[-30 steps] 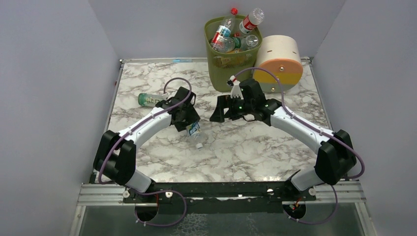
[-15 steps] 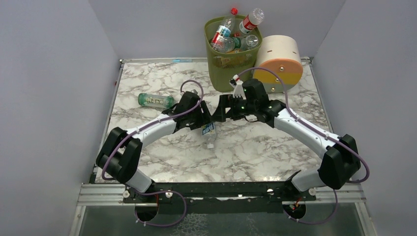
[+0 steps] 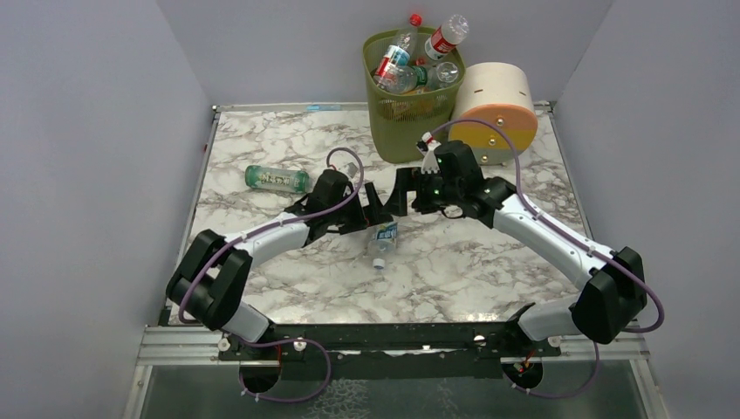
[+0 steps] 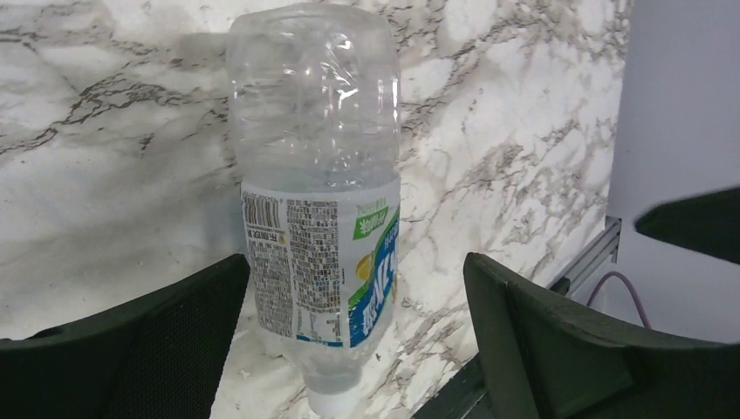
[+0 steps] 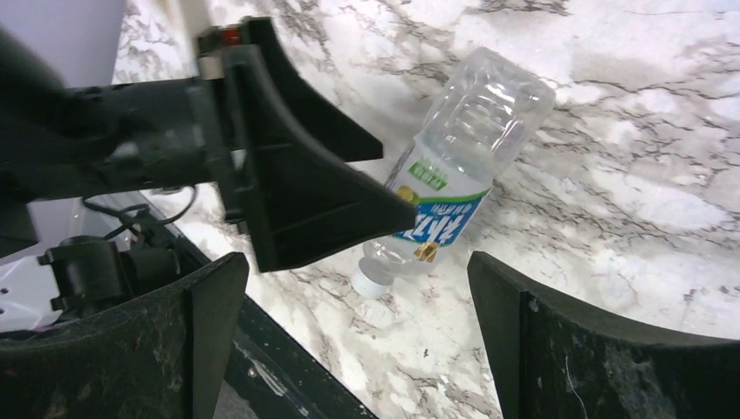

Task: Put the plastic bottles in the bin
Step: Place the plastic bottle at the center of the board, then pick up the plastic bottle at the center of the board.

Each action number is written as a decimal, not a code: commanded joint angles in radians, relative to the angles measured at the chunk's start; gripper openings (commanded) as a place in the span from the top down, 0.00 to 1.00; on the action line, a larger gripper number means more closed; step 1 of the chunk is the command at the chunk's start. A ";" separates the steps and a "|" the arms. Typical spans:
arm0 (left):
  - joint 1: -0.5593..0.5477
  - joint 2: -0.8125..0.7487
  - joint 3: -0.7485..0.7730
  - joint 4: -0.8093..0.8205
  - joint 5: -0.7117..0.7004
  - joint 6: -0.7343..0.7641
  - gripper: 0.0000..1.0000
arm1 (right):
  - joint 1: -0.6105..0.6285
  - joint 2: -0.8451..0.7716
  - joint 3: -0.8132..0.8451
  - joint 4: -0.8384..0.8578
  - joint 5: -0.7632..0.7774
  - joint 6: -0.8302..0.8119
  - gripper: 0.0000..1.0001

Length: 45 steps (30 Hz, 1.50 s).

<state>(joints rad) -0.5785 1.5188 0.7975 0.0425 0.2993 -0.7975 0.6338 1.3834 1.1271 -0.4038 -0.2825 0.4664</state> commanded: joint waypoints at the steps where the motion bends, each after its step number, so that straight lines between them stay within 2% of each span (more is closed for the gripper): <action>1: -0.006 -0.103 0.003 0.039 0.038 0.048 0.01 | 0.001 0.013 0.056 -0.057 0.112 -0.026 0.01; 10: -0.001 -0.292 0.060 -0.169 -0.120 0.119 0.01 | -0.001 0.046 0.053 -0.068 0.145 -0.033 0.01; 16: 0.021 -0.405 0.043 -0.238 -0.178 0.124 0.01 | 0.000 0.120 0.003 0.009 0.108 0.006 0.01; 26: 0.048 -0.477 0.025 -0.289 -0.170 0.133 0.01 | 0.000 0.364 0.084 0.058 0.074 0.112 0.01; 35: 0.085 -0.520 0.010 -0.306 -0.169 0.146 0.01 | 0.001 0.432 0.136 0.110 0.055 0.133 0.01; 45: 0.116 -0.507 0.011 -0.300 -0.135 0.155 0.01 | 0.001 0.519 0.240 0.087 0.042 0.110 0.01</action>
<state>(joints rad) -0.4759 1.0153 0.8169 -0.2703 0.1455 -0.6609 0.6331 1.8503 1.3193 -0.3214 -0.2173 0.5854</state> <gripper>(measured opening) 0.990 0.994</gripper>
